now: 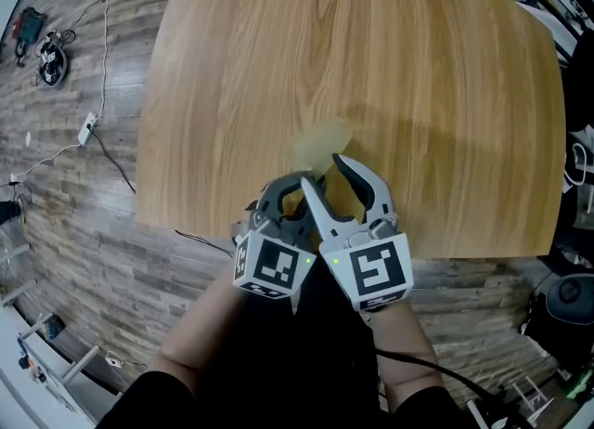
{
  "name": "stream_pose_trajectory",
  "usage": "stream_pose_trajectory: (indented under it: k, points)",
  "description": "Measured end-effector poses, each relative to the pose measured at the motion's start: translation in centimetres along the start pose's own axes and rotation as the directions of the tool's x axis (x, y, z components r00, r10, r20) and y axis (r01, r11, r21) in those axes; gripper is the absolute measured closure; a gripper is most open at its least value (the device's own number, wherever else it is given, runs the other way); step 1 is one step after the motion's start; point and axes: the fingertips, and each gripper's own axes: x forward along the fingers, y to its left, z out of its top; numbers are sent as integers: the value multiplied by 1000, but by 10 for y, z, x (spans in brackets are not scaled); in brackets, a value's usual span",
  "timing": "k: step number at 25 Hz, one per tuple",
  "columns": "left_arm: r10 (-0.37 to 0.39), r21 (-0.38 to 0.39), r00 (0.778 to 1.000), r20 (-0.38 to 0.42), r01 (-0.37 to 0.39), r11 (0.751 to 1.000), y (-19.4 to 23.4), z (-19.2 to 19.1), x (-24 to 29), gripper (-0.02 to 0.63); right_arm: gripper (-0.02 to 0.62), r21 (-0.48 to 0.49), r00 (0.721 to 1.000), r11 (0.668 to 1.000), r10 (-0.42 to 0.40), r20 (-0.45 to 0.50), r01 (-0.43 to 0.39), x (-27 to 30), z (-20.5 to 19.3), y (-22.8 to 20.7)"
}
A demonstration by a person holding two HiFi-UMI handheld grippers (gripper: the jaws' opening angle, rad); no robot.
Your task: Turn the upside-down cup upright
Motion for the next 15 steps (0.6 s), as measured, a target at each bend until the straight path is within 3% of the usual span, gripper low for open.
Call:
stream_pose_trajectory:
  k: [4,7,11,15]
  points:
    - [-19,-45,999,29,21,999,4,-1,-4,588,443,39,999,998,-40,28,39,-4,0,-15]
    - [-31,-43,999,22,32,999,10,-2,-8,588,438,-27,997,996,-82,3,82,-13,-11,-40]
    - [-79,-13,997,-18,79,997,14,-2,-15,588,358,-167,997,986,-13,-70,1,-13,-32,-38]
    - [-173,51,981,-89,178,983,11,3,-19,588,326,-312,986,945,52,-161,-101,-4,-49,-23]
